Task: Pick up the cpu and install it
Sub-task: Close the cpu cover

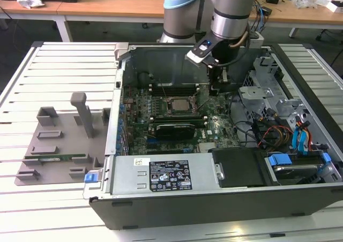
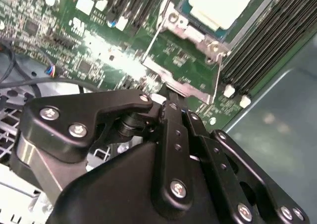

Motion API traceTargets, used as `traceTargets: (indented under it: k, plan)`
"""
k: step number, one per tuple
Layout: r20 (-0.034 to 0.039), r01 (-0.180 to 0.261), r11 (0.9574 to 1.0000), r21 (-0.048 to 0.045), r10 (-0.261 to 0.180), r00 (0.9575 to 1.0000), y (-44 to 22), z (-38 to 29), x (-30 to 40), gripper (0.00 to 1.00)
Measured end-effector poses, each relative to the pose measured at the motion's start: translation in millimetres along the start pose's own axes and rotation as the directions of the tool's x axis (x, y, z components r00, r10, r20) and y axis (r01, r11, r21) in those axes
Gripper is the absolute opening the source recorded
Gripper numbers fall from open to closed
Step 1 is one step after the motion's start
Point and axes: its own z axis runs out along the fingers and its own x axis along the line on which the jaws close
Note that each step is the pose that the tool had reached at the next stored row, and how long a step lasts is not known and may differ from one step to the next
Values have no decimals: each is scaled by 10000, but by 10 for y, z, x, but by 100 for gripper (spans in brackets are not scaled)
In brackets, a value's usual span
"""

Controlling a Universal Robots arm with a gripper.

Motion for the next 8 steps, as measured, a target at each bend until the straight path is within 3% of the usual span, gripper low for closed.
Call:
traceTargets:
  k: [1,5,8]
  plan:
    - [1,-1,10000,-22,1,10000,-71,0,4,11]
    - [3,-1,10000,-34,1,10000,-214,2,11,11]
    - [1,-2,10000,-35,2,10000,-285,5,15,11]
